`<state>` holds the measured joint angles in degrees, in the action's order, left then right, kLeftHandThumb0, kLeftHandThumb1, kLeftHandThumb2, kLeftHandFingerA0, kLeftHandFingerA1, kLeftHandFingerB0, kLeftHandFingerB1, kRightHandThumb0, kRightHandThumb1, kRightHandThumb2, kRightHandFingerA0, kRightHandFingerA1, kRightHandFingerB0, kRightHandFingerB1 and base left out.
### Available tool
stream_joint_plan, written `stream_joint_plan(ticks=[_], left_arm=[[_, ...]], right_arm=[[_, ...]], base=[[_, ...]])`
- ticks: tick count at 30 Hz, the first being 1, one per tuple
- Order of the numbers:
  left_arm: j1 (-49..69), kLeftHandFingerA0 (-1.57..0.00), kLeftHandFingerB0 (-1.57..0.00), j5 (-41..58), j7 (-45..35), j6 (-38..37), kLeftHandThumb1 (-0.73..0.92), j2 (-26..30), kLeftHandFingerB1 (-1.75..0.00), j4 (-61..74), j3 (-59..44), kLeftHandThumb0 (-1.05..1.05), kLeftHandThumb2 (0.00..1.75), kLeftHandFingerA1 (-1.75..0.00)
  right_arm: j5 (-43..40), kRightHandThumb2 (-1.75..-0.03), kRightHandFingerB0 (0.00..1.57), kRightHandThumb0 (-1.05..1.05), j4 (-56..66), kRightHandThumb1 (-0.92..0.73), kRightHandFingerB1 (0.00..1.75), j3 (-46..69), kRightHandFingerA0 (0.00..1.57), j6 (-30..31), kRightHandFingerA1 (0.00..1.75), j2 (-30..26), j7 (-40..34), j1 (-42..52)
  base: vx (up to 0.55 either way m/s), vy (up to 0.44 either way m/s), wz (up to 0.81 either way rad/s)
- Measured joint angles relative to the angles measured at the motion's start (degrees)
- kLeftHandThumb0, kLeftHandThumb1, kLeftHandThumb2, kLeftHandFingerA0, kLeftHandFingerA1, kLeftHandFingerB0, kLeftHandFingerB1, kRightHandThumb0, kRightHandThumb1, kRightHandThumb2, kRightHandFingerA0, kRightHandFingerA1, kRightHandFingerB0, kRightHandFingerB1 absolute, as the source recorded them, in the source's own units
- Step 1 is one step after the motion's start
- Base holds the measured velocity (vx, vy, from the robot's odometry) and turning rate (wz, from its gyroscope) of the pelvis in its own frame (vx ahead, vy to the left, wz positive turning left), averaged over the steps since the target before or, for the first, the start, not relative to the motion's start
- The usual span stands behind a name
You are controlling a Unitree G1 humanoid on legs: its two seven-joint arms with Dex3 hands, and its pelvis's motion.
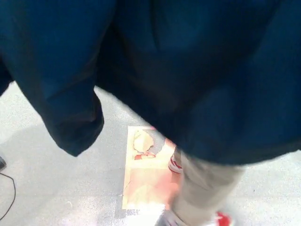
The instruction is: A person hands a coat to the robot and the robot grabs it with both hands and holds it while the person wears the coat.
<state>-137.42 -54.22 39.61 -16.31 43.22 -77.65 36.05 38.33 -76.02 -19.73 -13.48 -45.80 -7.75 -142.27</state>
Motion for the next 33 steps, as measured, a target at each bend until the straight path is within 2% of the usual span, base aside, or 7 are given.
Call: stream_joint_plan(ticks=[2,3,4,15,17,22,33], left_arm=[[0.00,-0.92,-0.65,-0.01,-0.27,0.03,0.77,0.00,-1.61,0.02,-0.36,-0.53,0.64,-1.75],[0.00,-0.89,-0.72,-0.03,-0.28,0.03,0.65,0.00,-1.28,0.02,-0.38,-0.48,0.63,-1.75],[0.00,-0.92,-0.64,-0.06,-0.29,0.04,0.73,0.01,-1.54,0.02,-0.40,-0.48,0.62,-1.75],[0.03,-0.89,-0.60,-0.12,-1.45,-0.13,0.71,0.00,-1.61,0.28,-0.88,-0.47,0.62,-1.75],[0.02,-0.89,-0.76,-0.18,-1.50,-0.12,0.63,0.02,-1.19,0.27,-0.88,-0.46,0.59,-1.75],[0.04,-0.90,-0.60,-0.18,-2.05,-0.25,0.79,0.15,-1.68,0.27,-0.96,-0.50,0.64,-1.75],[0.06,-0.90,-0.59,-1.07,-2.16,-0.26,0.77,0.36,-1.63,0.30,-0.71,-0.50,0.64,-1.75]], right_arm=[[0.10,-0.65,0.78,-0.44,0.00,-0.82,1.59,0.01,0.91,0.04,1.75,-0.04,0.00,0.00],[0.11,-0.65,0.81,-0.45,0.00,-0.83,1.54,0.02,0.94,0.07,1.75,-0.04,0.00,0.00],[0.15,-0.65,0.77,-0.45,0.00,-0.83,1.58,0.05,0.92,0.14,1.75,-0.05,0.00,0.00],[0.57,-0.65,0.74,-0.44,-0.22,-0.83,1.60,0.54,0.91,0.50,1.75,-1.04,0.37,0.46],[0.61,-0.65,0.75,-0.43,-0.20,-0.83,1.57,0.55,0.91,0.51,1.75,-1.05,0.37,0.46],[0.73,-0.65,0.72,-0.45,-0.08,-0.83,1.64,0.48,0.90,0.51,1.75,-1.01,0.37,0.46],[1.26,-0.65,0.73,-0.46,-0.19,-0.83,1.63,0.27,0.92,0.51,1.75,-1.05,0.43,0.45]], base=[[0.00,0.000,0.00],[0.00,0.000,0.00],[0.00,0.000,0.00],[0.00,0.000,0.00],[0.00,0.000,0.00],[0.00,0.000,0.00],[0.00,0.000,0.00]])
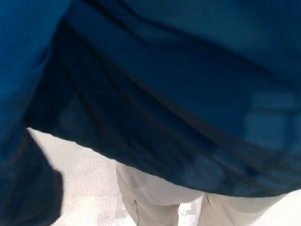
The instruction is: A person hands a coat to the robot and the robot grabs it with both hands and holds it while the person wears the coat.
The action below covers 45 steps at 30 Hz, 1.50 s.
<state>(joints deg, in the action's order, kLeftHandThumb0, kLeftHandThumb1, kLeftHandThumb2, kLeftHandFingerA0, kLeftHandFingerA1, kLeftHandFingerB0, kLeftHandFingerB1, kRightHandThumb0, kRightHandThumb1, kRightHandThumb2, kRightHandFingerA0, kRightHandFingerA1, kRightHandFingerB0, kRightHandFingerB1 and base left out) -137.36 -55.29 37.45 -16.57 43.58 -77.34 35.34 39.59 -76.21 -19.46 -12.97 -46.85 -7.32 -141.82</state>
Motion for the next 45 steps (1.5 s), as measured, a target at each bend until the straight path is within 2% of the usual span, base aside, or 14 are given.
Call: stream_joint_plan(ticks=[16,22,23,24,25,26,30,31,32,33,36,38,42,45], left_arm=[[0.08,-0.89,-0.60,-0.82,0.26,0.03,0.76,0.55,-1.63,-0.17,-0.14,-0.52,0.64,-1.75],[0.08,-0.89,-0.61,-0.96,0.29,0.33,0.74,1.08,-1.70,-0.32,-0.05,-0.54,0.63,-1.75],[0.08,-0.83,-0.70,-0.97,0.21,0.50,0.85,1.07,-1.46,-0.36,-0.05,-0.64,0.65,-1.64],[0.12,-0.83,-0.70,-0.91,0.01,0.61,0.85,1.04,-1.46,-0.37,-0.21,-0.64,0.65,-1.64],[0.29,-0.45,-0.45,-0.69,0.00,0.52,0.91,1.02,-0.65,-0.35,-0.86,-0.77,0.67,-0.91],[0.53,0.00,-0.11,-0.46,-0.01,0.47,0.78,1.04,-0.15,-0.33,-1.53,-1.01,1.10,0.00],[1.14,0.00,0.00,0.96,-1.78,0.50,0.80,1.21,-0.02,-0.36,-4.85,-1.05,1.11,-0.07],[1.26,0.00,0.00,1.45,-2.33,0.50,0.91,1.17,-0.02,-0.36,-5.74,-0.88,0.66,0.00],[1.41,0.00,0.00,2.15,-3.31,0.49,0.82,1.07,-0.05,-0.36,-7.08,-1.05,1.14,-0.15],[1.45,0.00,0.00,2.55,-3.99,0.49,0.83,0.95,-0.06,-0.36,-7.82,-1.05,1.17,-0.17],[1.58,0.00,0.00,2.95,-5.02,0.62,0.86,0.64,-0.03,-0.30,-8.80,-0.92,0.92,0.00],[1.58,0.00,0.00,3.26,-5.17,0.83,0.85,0.76,-0.06,-0.15,-9.29,-1.01,1.17,-0.17],[2.08,0.00,0.00,4.39,-5.78,0.82,0.83,1.12,-0.11,0.47,-10.71,-0.79,0.90,0.00],[2.61,0.00,0.00,4.87,-5.92,0.80,0.86,1.12,-0.06,0.97,-11.26,-0.98,1.12,-0.12]], right_arm=[[0.41,-0.65,0.75,-0.43,0.26,-0.83,1.40,0.57,0.88,-0.10,1.75,0.25,0.27,-0.08],[0.36,-0.64,0.73,-0.45,0.25,-0.82,1.60,1.08,0.90,-0.16,1.75,0.23,0.26,-0.08],[0.33,-0.64,0.93,-0.60,0.22,-0.78,0.94,1.30,0.95,-0.16,1.22,0.23,0.25,-0.07],[0.31,-0.64,0.93,-0.60,0.18,-0.78,0.94,1.55,0.95,-0.16,1.22,0.23,0.25,-0.07],[0.29,-0.63,0.62,-0.76,0.17,-0.77,0.53,1.83,0.66,-0.16,0.71,0.22,0.25,-0.04],[0.10,-1.10,0.01,-0.94,0.10,-0.71,0.10,2.45,0.00,-0.18,0.05,0.14,0.45,0.03],[0.20,-1.11,0.00,-1.05,-0.32,-0.78,0.00,2.23,0.00,0.49,0.00,-1.03,2.94,0.07],[0.35,-1.12,0.00,-1.05,-0.36,-0.79,0.02,1.98,0.00,0.72,0.04,-1.24,3.38,0.07],[0.50,-1.10,0.00,-1.04,-0.39,-0.79,0.01,1.78,0.00,1.03,0.06,-1.43,3.89,0.07],[0.53,-0.99,0.00,-0.91,-0.39,-0.70,0.00,1.78,0.00,1.16,0.01,-1.49,4.13,0.07],[0.34,-1.10,0.00,-1.05,-0.36,-0.82,0.00,2.56,0.00,1.24,0.05,-1.90,4.42,0.17],[0.31,-1.11,0.00,-1.05,-0.15,-0.82,0.00,2.89,0.00,1.20,0.04,-2.54,4.16,0.48],[-0.25,-1.13,0.00,-1.05,1.11,-0.84,0.00,4.80,0.00,0.73,0.03,-3.07,3.01,1.73],[-1.01,-1.16,0.00,-1.05,2.77,-0.86,0.00,6.43,0.00,-0.06,0.06,-3.35,2.33,2.90]], base=[[0.00,0.000,0.00],[0.00,0.000,0.00],[0.00,0.000,0.00],[0.00,0.000,0.00],[0.00,0.000,0.00],[0.00,0.000,0.00],[0.00,0.000,0.00],[0.00,0.000,0.00],[0.00,0.000,0.00],[0.00,0.000,0.00],[0.00,0.000,0.00],[0.00,0.000,0.00],[0.00,0.000,0.00],[0.00,0.000,0.00]])
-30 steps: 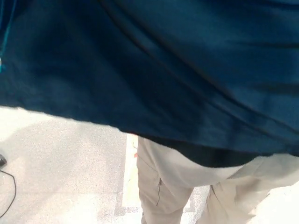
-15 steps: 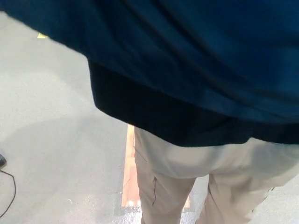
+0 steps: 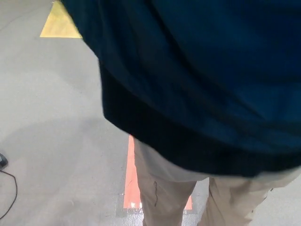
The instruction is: A person hands a coat to the robot and the robot grabs it with both hands and holds it while the person wears the coat.
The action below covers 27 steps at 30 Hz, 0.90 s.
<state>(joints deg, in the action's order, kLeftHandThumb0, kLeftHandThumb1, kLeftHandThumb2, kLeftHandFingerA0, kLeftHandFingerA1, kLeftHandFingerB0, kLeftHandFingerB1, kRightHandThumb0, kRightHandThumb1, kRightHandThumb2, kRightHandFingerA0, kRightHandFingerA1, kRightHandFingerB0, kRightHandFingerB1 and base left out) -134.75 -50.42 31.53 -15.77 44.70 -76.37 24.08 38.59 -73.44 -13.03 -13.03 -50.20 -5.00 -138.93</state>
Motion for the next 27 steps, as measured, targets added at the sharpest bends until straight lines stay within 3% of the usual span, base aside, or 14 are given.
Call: stream_joint_plan(ticks=[5,15,16,17,18,19,20,21,22,23,24,25,26,27], left_arm=[[1.34,0.00,0.00,-0.17,1.01,0.41,0.92,0.25,-0.01,2.21,0.71,-0.96,1.13,-0.03],[13.06,0.00,-0.04,0.14,1.75,0.61,0.83,4.30,-0.13,14.14,-1.66,-0.81,1.08,-0.12],[14.62,0.00,-0.04,0.22,1.78,0.62,0.83,4.84,-0.15,15.74,-2.31,-0.81,1.08,-0.12],[17.04,0.00,-0.02,0.41,1.82,0.64,0.85,5.50,-0.13,18.20,-3.31,-0.82,1.11,-0.10],[18.41,0.00,-0.02,0.53,1.84,0.64,0.85,5.83,-0.13,19.55,-3.90,-0.82,1.11,-0.10],[19.84,0.00,-0.02,0.68,1.86,0.65,0.85,6.16,-0.13,20.92,-4.48,-0.82,1.11,-0.10],[22.43,0.00,-0.01,1.02,1.87,0.68,0.84,6.77,-0.16,23.56,-5.65,-0.80,1.12,-0.12],[24.39,0.00,-0.02,1.23,1.88,0.68,0.84,7.13,-0.18,25.40,-6.52,-0.79,1.12,-0.13],[26.61,0.00,-0.02,1.44,1.88,0.69,0.84,7.41,-0.18,27.57,-7.50,-0.78,1.14,-0.14],[29.22,0.00,-0.01,1.65,1.88,0.69,0.86,7.58,-0.17,30.20,-8.69,-0.78,1.15,-0.15],[31.93,0.00,-0.01,1.82,1.88,0.71,0.86,7.66,-0.17,32.70,-9.88,-0.78,1.15,-0.15],[33.68,0.00,0.00,1.91,1.88,0.72,0.86,7.67,-0.17,34.44,-10.69,-0.77,1.17,-0.15],[36.31,0.00,0.00,2.03,1.87,0.77,0.84,7.63,-0.19,37.00,-11.86,-0.75,1.15,-0.18],[38.67,0.00,0.00,2.12,1.86,0.88,0.84,7.54,-0.19,39.33,-12.89,-0.75,1.15,-0.18]], right_arm=[[-1.46,-1.16,0.00,-1.05,5.06,-0.83,0.00,2.22,0.00,-3.98,0.01,-1.60,-1.69,4.55],[-8.36,-1.12,0.00,-0.90,25.06,-0.86,0.03,13.34,0.00,-8.10,0.04,-1.87,-1.74,24.79],[-8.81,-0.98,0.00,-0.79,27.13,-0.75,0.08,14.22,0.00,-8.13,0.08,-1.81,-1.74,26.90],[-9.41,-1.16,0.00,-0.85,30.31,-0.79,0.15,15.50,0.00,-8.10,0.15,-1.69,-1.74,30.07],[-9.71,-1.16,0.00,-0.85,31.96,-0.79,0.15,16.16,0.00,-8.08,0.15,-1.62,-1.74,31.71],[-9.92,-0.99,0.00,-0.80,33.58,-0.75,0.09,16.69,0.00,-8.06,0.07,-1.50,-1.73,33.33],[-10.33,-0.98,0.00,-0.78,36.34,-0.73,0.10,17.71,0.00,-8.04,0.09,-1.21,-1.74,36.02],[-10.64,-1.14,0.00,-0.86,38.24,-0.82,0.11,18.44,0.00,-8.06,0.11,-1.02,-1.75,38.03],[-10.99,-1.13,0.00,-0.80,40.35,-0.79,0.15,19.12,0.00,-8.06,0.16,-0.71,-1.75,40.11],[-11.31,-0.98,0.00,-0.76,42.76,-0.73,0.13,19.94,0.00,-8.07,0.12,-0.31,-1.75,42.52],[-11.67,-0.98,0.00,-0.76,45.09,-0.73,0.13,20.70,0.00,-8.08,0.12,0.24,-1.78,44.90],[-11.90,-0.69,0.00,-0.73,46.71,-0.92,0.16,21.17,0.00,-8.09,0.15,0.57,-1.80,46.45],[-12.14,-1.13,0.00,-0.81,48.96,-0.81,0.14,21.81,0.00,-8.11,0.14,1.08,-1.82,48.72],[-12.30,-1.13,0.00,-0.81,51.08,-0.81,0.14,22.43,0.00,-8.14,0.14,1.61,-1.84,50.80]], base=[[0.00,0.000,0.00],[0.00,0.000,0.00],[0.00,0.000,0.00],[0.00,0.000,0.00],[0.00,0.000,0.00],[0.00,0.000,0.00],[0.00,0.000,0.00],[0.00,0.000,0.00],[0.00,0.000,0.00],[0.00,0.000,0.00],[0.00,0.000,0.00],[0.00,0.000,0.00],[0.00,0.000,0.00],[0.00,0.000,0.00]])
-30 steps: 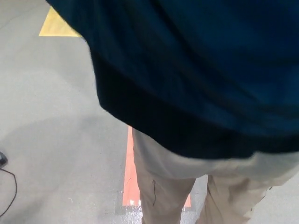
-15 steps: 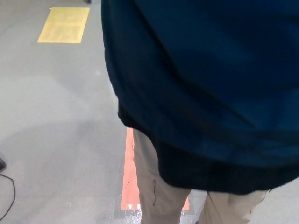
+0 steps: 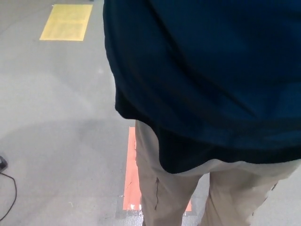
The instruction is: A person hands a coat to the robot and the robot grabs it with both hands and holds it while the person wears the coat.
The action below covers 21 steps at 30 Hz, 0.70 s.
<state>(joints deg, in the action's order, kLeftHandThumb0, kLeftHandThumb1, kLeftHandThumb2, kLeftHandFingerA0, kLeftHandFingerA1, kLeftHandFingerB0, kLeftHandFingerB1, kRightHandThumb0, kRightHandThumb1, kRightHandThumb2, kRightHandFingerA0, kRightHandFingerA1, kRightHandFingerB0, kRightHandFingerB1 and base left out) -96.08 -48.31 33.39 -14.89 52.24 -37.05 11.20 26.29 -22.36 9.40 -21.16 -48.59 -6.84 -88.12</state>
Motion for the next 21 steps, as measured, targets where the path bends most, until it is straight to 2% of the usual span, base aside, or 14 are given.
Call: stream_joint_plan(ticks=[1,2,3,4,6,8,9,11,12,13,14,15,16,21], left_arm=[[1.85,0.00,0.00,0.06,0.01,0.05,0.82,-0.09,-0.19,1.90,-0.86,-0.73,1.14,-0.18],[4.01,0.00,0.00,0.09,0.01,0.10,0.92,-0.25,-0.19,3.94,-1.71,-0.68,0.79,-0.08],[5.38,0.00,0.00,0.11,0.00,0.16,0.83,-0.37,-0.20,5.30,-2.28,-0.73,1.14,-0.20],[7.89,0.00,-0.01,0.12,0.02,0.20,0.82,-0.67,-0.21,7.65,-3.20,-0.72,1.13,-0.22],[13.67,0.00,0.00,0.14,0.07,0.42,0.82,-1.55,-0.21,13.13,-5.24,-0.71,1.13,-0.23],[18.21,0.00,0.00,0.11,0.22,0.44,0.79,-2.72,-0.19,17.17,-6.55,-0.75,1.10,-0.23],[20.87,0.00,0.00,0.11,0.27,0.45,0.78,-3.44,-0.18,19.49,-7.33,-0.75,1.09,-0.22],[25.93,0.00,-0.02,0.14,0.41,0.44,0.76,-5.08,-0.24,23.92,-8.49,-0.71,1.10,-0.27],[27.80,0.00,0.00,0.14,0.48,0.43,0.86,-5.67,-0.12,25.47,-8.83,-0.76,1.12,-0.12],[31.74,0.00,0.00,0.12,0.69,0.42,0.86,-7.15,-0.12,28.74,-9.56,-0.76,1.12,-0.12],[32.83,0.00,0.00,0.11,0.76,0.42,0.86,-7.58,-0.11,29.61,-9.69,-0.77,1.10,-0.10],[36.17,0.00,0.00,0.07,0.93,0.41,0.85,-8.83,-0.10,32.01,-9.86,-0.78,1.08,-0.09],[38.16,0.00,0.00,0.06,1.01,0.41,0.82,-9.61,-0.16,33.41,-10.05,-0.72,1.10,-0.16],[51.99,-0.03,-0.03,-0.06,1.94,0.28,0.73,-14.54,-0.20,41.70,-10.65,-0.76,1.03,-0.20]], right_arm=[[-0.08,-1.14,0.00,-0.81,1.75,-0.82,0.14,0.46,0.00,0.00,0.16,0.51,-0.05,1.65],[-0.14,-1.13,0.00,-0.76,3.69,-0.80,0.18,0.91,0.00,-0.04,0.20,1.18,-0.13,3.66],[-0.15,-1.14,0.00,-0.73,4.97,-0.77,0.21,1.15,0.00,-0.02,0.22,1.59,-0.18,4.91],[-0.14,-1.01,0.03,-0.75,7.07,-0.73,0.19,1.53,0.00,-0.09,0.17,2.38,-0.32,7.07],[-0.12,-1.08,0.00,-0.77,11.95,-0.79,0.13,2.37,0.00,-0.16,0.12,4.48,-0.64,11.96],[-0.16,-1.10,0.00,-0.69,15.59,-0.78,0.20,2.74,0.00,-0.38,0.19,6.24,-0.97,15.70],[-0.16,-1.09,0.00,-0.75,17.71,-0.80,0.16,2.97,0.00,-0.51,0.15,7.27,-1.18,17.84],[-0.10,-1.11,0.05,-0.74,21.79,-0.81,0.18,3.28,0.06,-0.77,0.22,9.44,-1.63,21.96],[-0.05,-1.16,0.00,-0.82,23.23,-0.87,0.12,3.37,0.01,-0.84,0.19,10.30,-1.83,23.49],[0.14,-1.16,0.00,-0.82,26.36,-0.87,0.12,3.55,0.01,-1.01,0.19,12.06,-2.22,26.90],[0.19,-1.13,0.00,-0.73,27.18,-0.81,0.19,3.56,0.00,-1.06,0.26,12.56,-2.32,27.86],[0.32,-0.73,0.02,-0.63,29.38,-0.92,0.20,3.55,0.01,-1.27,0.21,13.96,-2.57,30.77],[0.37,-1.10,0.01,-0.74,30.56,-0.80,0.18,3.56,0.00,-1.36,0.18,14.77,-2.71,32.42],[0.66,-1.11,0.06,-0.77,37.74,-0.83,0.16,3.49,0.07,-2.75,0.22,19.85,-3.98,43.96]], base=[[0.00,0.000,0.00],[0.00,0.000,0.00],[0.00,0.000,0.00],[0.00,0.000,0.00],[0.00,0.000,0.00],[0.00,0.000,0.00],[0.00,0.000,0.00],[0.00,0.000,0.00],[0.00,0.000,0.00],[0.00,0.000,0.00],[0.00,0.000,0.00],[0.00,0.000,0.00],[0.00,0.000,0.00],[0.00,0.000,0.00]])
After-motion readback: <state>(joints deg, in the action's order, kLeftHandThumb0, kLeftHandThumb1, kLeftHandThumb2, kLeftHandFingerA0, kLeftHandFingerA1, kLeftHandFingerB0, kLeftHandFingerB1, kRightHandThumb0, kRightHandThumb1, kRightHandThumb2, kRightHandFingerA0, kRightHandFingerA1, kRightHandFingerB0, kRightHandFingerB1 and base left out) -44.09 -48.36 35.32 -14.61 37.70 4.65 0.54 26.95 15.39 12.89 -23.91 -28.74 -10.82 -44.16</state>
